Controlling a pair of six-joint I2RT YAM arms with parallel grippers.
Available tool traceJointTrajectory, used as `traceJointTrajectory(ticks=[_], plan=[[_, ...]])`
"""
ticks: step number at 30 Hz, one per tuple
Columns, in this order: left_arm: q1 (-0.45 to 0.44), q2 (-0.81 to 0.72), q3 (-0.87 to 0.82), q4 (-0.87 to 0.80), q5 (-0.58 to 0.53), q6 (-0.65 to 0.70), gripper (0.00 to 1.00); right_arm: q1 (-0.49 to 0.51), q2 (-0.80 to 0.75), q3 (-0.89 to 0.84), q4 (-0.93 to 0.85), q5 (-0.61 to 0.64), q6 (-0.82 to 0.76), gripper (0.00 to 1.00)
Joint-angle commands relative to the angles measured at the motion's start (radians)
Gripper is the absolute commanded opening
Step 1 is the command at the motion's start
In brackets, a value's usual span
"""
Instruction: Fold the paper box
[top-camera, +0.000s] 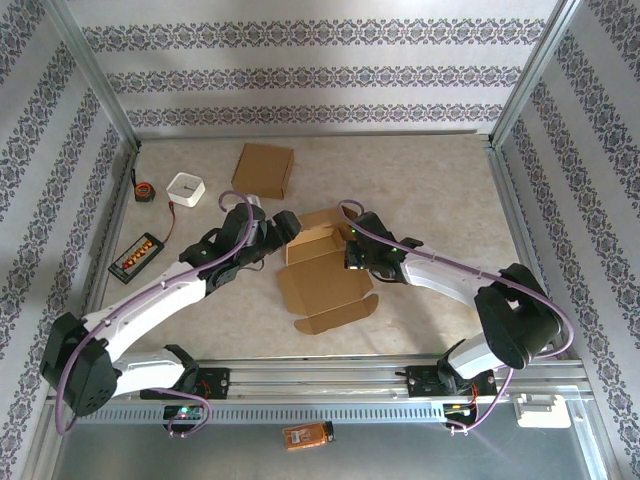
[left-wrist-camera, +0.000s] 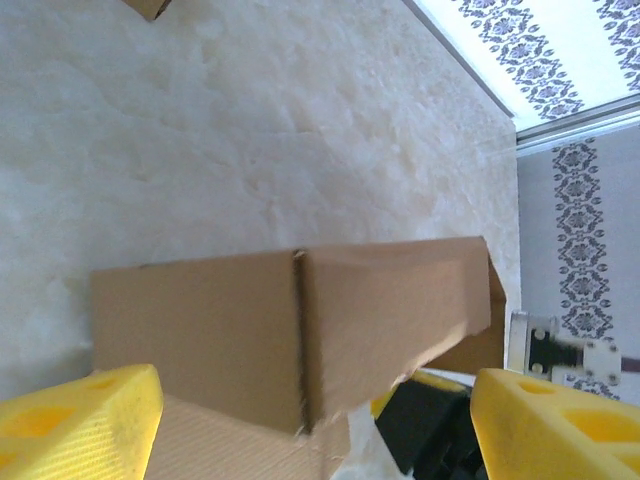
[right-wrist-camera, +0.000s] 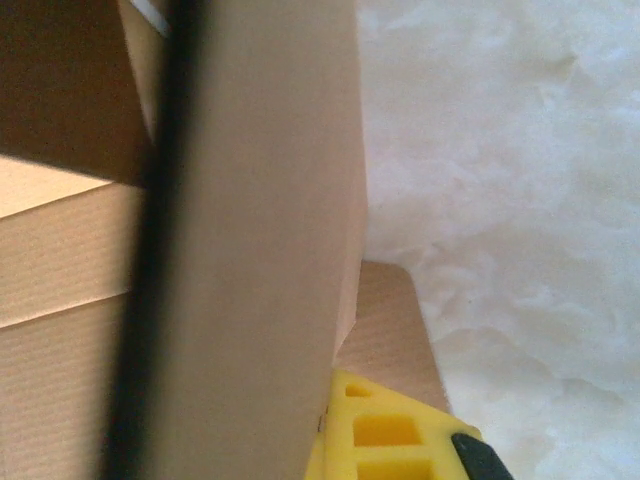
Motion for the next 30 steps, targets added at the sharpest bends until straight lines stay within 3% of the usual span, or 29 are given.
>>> traceJointTrajectory(ticks=[1,4,7,14,20,26,30], plan=[[0.021,0.054,-0.020,0.149,0.075,-0.002,0.74,0.013,0.028,0.017,-0.061,-0.051,-0.025,0.05],[0.024,0.103,-0.034,0.214,0.113,0.000,0.61,0.020,0.030,0.036,-0.075,-0.070,-0.024,0.06],[0.024,0.142,-0.039,0.249,0.147,-0.005,0.54,0.039,0.014,0.055,-0.074,-0.090,-0.010,0.07],[0.024,0.167,-0.049,0.296,0.185,-0.035,0.51,0.115,0.038,0.080,0.010,-0.118,0.070,0.09],[0.023,0.137,-0.055,0.259,0.153,-0.019,0.51,0.125,0.073,0.052,0.002,-0.010,0.024,0.22],[0.024,0.132,-0.054,0.228,0.124,0.010,0.51,0.128,-0.119,-0.010,-0.012,-0.084,-0.108,0.35],[0.024,0.144,-0.051,0.234,0.128,0.010,0.51,0.122,-0.328,-0.074,-0.024,-0.035,-0.200,0.47]])
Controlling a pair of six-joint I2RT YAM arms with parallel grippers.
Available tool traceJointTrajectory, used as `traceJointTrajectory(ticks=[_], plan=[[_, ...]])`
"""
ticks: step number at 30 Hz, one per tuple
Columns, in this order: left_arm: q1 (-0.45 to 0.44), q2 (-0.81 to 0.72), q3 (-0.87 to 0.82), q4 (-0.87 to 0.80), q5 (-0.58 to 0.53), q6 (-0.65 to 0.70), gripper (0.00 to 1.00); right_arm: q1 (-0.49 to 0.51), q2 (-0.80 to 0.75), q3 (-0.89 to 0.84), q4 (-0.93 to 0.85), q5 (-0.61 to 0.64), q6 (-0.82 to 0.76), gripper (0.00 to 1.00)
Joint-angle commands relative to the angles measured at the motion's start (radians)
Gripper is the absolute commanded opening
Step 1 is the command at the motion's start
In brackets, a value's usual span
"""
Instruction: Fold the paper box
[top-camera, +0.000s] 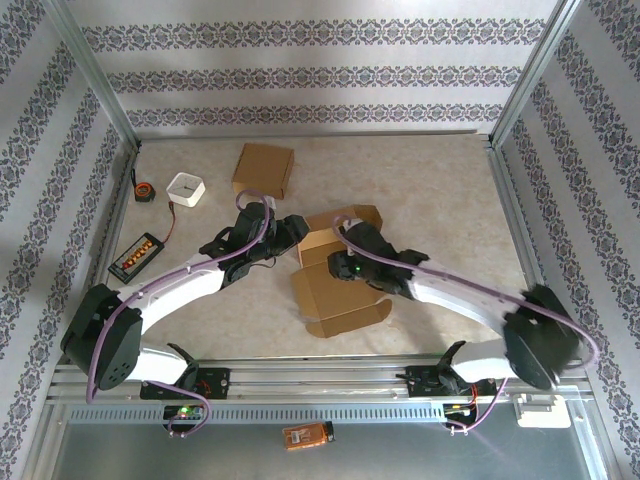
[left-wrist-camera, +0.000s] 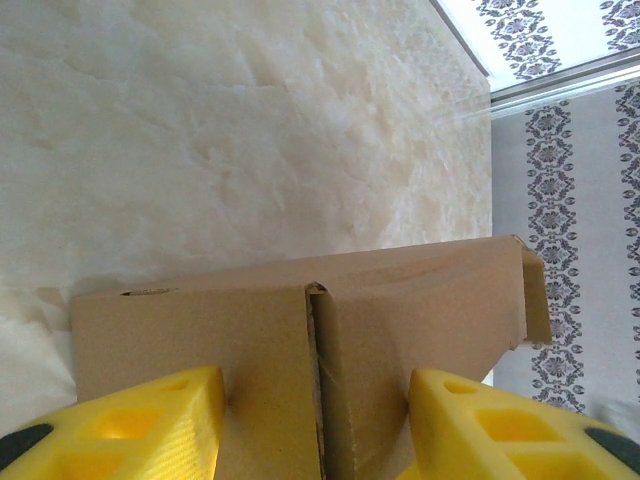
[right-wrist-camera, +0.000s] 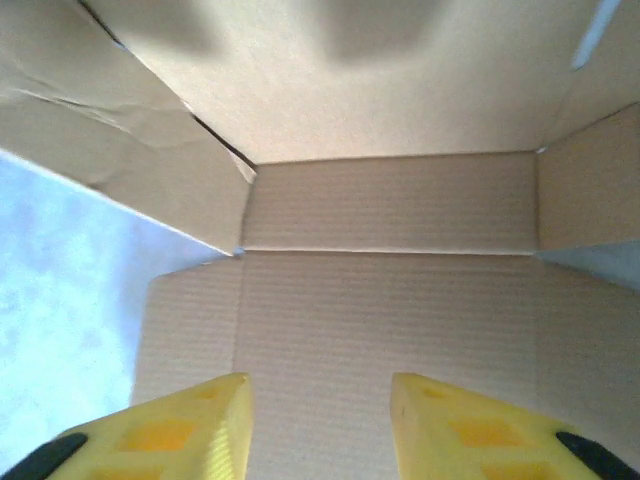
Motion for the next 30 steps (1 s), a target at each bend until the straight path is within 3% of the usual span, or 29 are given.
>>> traceJointTrajectory(ticks=[1,3,5,7,10,15,22,28,30], plan=[[0.004,-0.007,-0.002,0.000,-0.006,0.026,0.51,-0.006,-0.178,-0.043,-0.013,0.050,-0.131,0.50],[0.005,-0.004,0.001,0.003,-0.003,0.025,0.51,-0.017,-0.272,-0.074,0.013,0.147,-0.206,0.56],[0.004,0.000,0.003,0.006,0.000,0.026,0.51,-0.056,-0.345,-0.109,0.066,0.211,-0.359,0.68],[0.004,0.002,0.004,0.009,0.001,0.027,0.51,-0.141,-0.366,-0.153,0.170,0.215,-0.504,0.69],[0.004,0.006,0.003,0.010,-0.002,0.030,0.51,-0.343,-0.291,-0.144,0.214,0.095,-0.688,0.72],[0.004,0.013,0.005,0.014,-0.002,0.038,0.51,-0.583,-0.063,0.012,0.160,-0.061,-0.745,0.76],[0.003,0.042,0.025,0.031,0.030,0.039,0.51,-0.661,0.143,0.076,0.215,-0.140,-0.975,0.76],[0.002,0.039,0.017,0.035,0.032,0.044,0.51,-0.670,0.275,0.159,0.191,-0.384,-1.250,0.72],[0.002,0.028,0.008,0.033,0.024,0.036,0.51,-0.669,0.289,0.186,0.119,-0.549,-1.362,0.72]])
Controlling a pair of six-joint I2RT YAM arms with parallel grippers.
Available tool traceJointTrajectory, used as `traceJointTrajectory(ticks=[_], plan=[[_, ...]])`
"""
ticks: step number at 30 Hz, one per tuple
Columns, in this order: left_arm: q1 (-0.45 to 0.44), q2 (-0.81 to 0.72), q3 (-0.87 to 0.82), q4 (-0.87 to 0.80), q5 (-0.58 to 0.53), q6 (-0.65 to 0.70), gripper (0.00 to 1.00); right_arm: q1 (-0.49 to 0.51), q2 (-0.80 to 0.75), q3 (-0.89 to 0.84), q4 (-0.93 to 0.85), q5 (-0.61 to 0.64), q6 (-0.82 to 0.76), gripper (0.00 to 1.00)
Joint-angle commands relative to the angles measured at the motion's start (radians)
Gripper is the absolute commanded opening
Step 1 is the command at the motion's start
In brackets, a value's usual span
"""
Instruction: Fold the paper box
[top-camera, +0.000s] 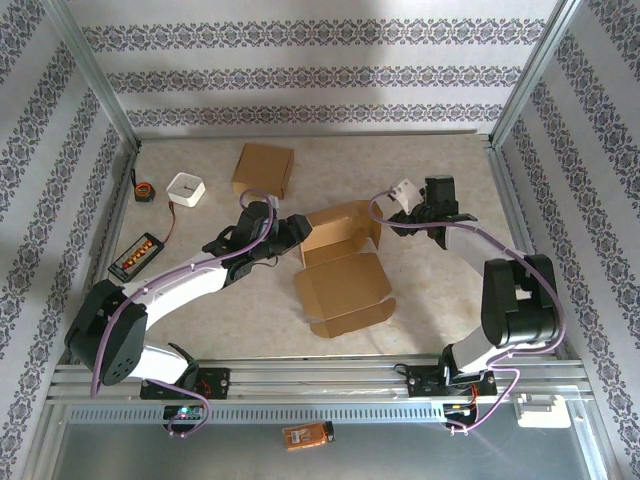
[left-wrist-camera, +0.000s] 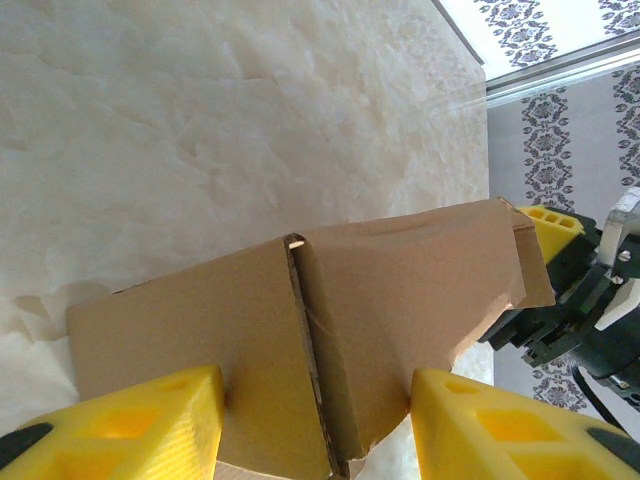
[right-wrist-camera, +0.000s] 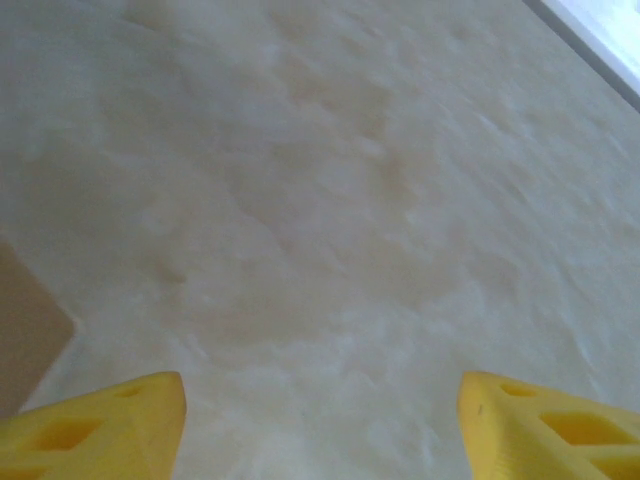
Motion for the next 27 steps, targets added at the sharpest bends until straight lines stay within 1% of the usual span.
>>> traceJointTrajectory(ticks=[1,3,6,10,14,20,23,27], plan=[[0.002,-0.004,-0.002,0.006,-0.003,0.016,0.51,0.004,0.005,0.055,-0.083,-0.307,-0.242,0.72],[0.002,-0.009,-0.003,0.002,-0.005,0.016,0.51,0.007,-0.007,0.049,-0.108,-0.433,-0.273,0.71],[0.002,-0.009,0.000,0.002,-0.008,0.015,0.51,0.010,-0.008,0.030,-0.110,-0.507,-0.264,0.72],[0.002,-0.015,0.003,-0.006,-0.012,0.020,0.51,0.030,0.013,0.028,-0.116,-0.502,-0.269,0.71],[0.002,-0.017,0.002,-0.007,-0.015,0.019,0.51,0.057,0.044,0.054,-0.106,-0.507,-0.240,0.70],[0.001,-0.012,0.005,-0.003,-0.010,0.017,0.51,0.101,0.075,0.078,-0.127,-0.575,-0.213,0.64],[0.002,-0.010,0.007,-0.003,-0.009,0.018,0.51,0.129,0.080,0.071,-0.123,-0.554,-0.203,0.61],[0.001,-0.009,0.010,-0.002,-0.003,0.018,0.51,0.167,0.084,0.060,-0.091,-0.486,-0.176,0.59]])
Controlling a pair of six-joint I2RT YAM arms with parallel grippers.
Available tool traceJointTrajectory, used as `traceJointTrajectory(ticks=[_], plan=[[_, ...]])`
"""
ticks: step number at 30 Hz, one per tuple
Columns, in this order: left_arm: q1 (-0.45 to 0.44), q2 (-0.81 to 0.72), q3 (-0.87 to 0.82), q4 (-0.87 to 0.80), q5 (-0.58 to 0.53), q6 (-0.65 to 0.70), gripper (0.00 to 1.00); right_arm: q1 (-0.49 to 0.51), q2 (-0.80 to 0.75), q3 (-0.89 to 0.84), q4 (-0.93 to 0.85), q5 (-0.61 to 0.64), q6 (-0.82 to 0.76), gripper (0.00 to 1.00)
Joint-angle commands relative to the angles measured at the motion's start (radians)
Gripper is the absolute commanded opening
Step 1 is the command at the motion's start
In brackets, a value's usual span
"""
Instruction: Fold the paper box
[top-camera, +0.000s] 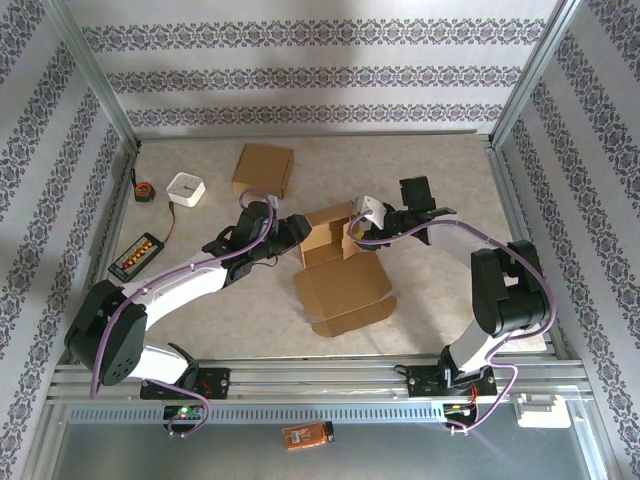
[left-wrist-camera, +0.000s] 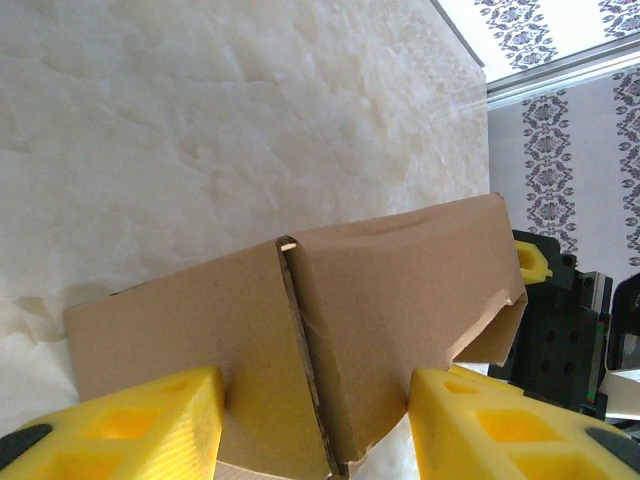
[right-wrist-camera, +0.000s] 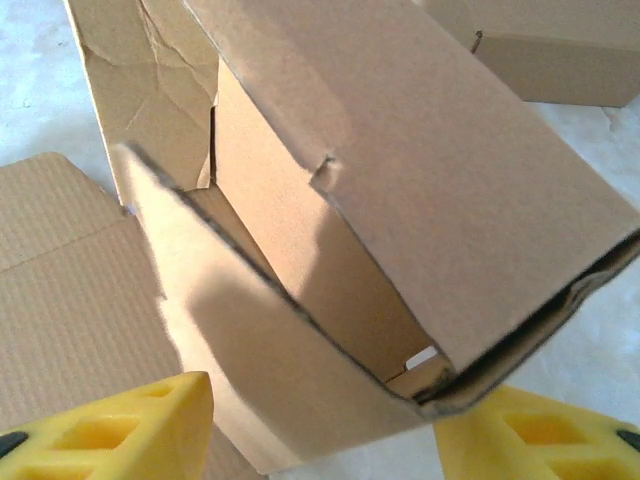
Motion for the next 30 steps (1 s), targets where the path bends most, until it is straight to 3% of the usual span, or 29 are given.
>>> traceJointTrajectory(ticks=[1,9,13,19,22,25,28,30], plan=[[0.002,-0.006,0.009,-0.001,0.000,0.019,0.51,0.041,0.015,0.004,0.021,0.007,0.044,0.59],[0.002,-0.004,0.005,0.009,0.003,0.015,0.51,0.145,0.052,0.018,0.078,0.251,0.152,0.59],[0.002,-0.005,0.000,0.012,0.004,0.013,0.51,0.202,0.078,0.051,0.077,0.438,0.226,0.56],[0.002,-0.012,-0.010,0.026,0.002,0.004,0.51,0.277,0.121,0.117,0.050,0.631,0.312,0.34],[0.002,-0.023,-0.009,0.028,0.007,0.001,0.51,0.305,0.151,0.184,-0.012,0.701,0.430,0.25],[0.002,-0.056,-0.016,0.019,-0.001,0.000,0.52,0.334,0.152,0.217,-0.060,0.740,0.566,0.08],[0.002,-0.107,-0.033,-0.002,-0.039,0.006,0.58,0.364,0.126,0.188,-0.055,0.772,0.687,0.00],[0.002,-0.146,-0.046,-0.008,-0.068,0.011,0.63,0.388,0.116,0.151,-0.023,0.791,0.771,0.00]])
